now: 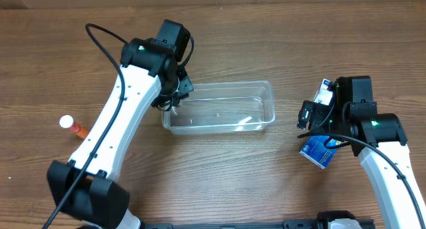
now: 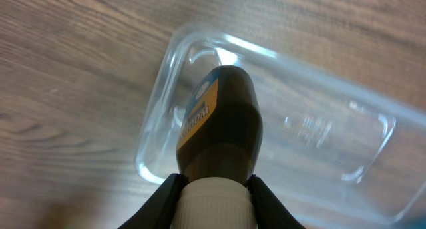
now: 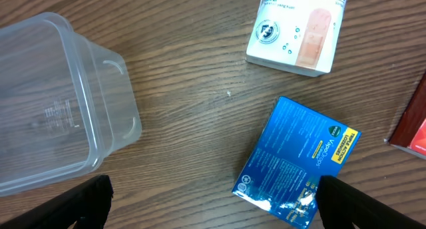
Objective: Pack container
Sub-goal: 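Carry the brown bottle into the container's left end and release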
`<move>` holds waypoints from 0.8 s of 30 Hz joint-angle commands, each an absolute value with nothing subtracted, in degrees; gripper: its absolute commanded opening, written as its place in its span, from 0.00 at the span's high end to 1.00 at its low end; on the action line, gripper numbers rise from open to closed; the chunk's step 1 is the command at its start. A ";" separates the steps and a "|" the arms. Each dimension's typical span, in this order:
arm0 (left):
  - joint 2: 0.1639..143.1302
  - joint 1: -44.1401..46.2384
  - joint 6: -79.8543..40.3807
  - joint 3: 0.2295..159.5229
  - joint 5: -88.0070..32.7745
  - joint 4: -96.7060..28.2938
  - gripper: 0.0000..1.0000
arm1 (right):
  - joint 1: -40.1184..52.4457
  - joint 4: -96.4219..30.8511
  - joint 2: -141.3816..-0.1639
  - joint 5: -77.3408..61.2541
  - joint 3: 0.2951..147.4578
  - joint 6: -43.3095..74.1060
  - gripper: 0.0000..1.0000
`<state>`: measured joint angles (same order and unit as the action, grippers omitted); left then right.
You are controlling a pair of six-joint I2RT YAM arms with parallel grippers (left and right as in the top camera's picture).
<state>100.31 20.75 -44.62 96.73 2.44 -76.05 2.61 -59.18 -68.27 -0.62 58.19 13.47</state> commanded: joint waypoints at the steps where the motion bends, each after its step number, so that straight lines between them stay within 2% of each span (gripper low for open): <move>1: 105.69 20.64 -51.96 95.92 4.97 -72.01 0.96 | 2.50 -58.87 -68.07 -1.17 60.07 13.78 0.00; 11: 118.39 20.49 -52.90 95.92 3.05 -70.41 0.96 | 2.50 -58.85 -68.07 -1.17 60.07 13.78 0.00; 12: 118.39 20.49 -52.64 95.94 2.94 -70.41 0.80 | 2.50 -58.85 -68.07 -1.17 60.07 13.76 0.00; 13: 118.37 20.49 -51.83 96.07 2.70 -70.43 0.59 | 2.50 -58.85 -68.07 -1.17 60.07 13.78 0.00; 14: 118.37 20.49 -49.06 96.62 1.32 -70.35 0.56 | 2.50 -58.85 -68.07 -1.17 60.07 13.78 0.00; 16: 118.30 20.49 -44.18 98.76 -0.03 -70.94 0.41 | 2.50 -58.83 -68.07 -1.17 60.07 13.76 0.00; 21: 117.69 20.49 -41.80 107.83 0.36 -77.36 0.37 | 2.50 -58.83 -68.07 -1.17 60.07 13.78 0.00; 24: 116.46 20.49 -41.74 116.16 3.22 -83.68 0.30 | 2.50 -58.78 -68.07 -1.15 60.07 13.76 0.00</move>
<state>118.30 20.60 -43.35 108.81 0.73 -80.23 2.61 -59.16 -68.27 -1.10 58.24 13.50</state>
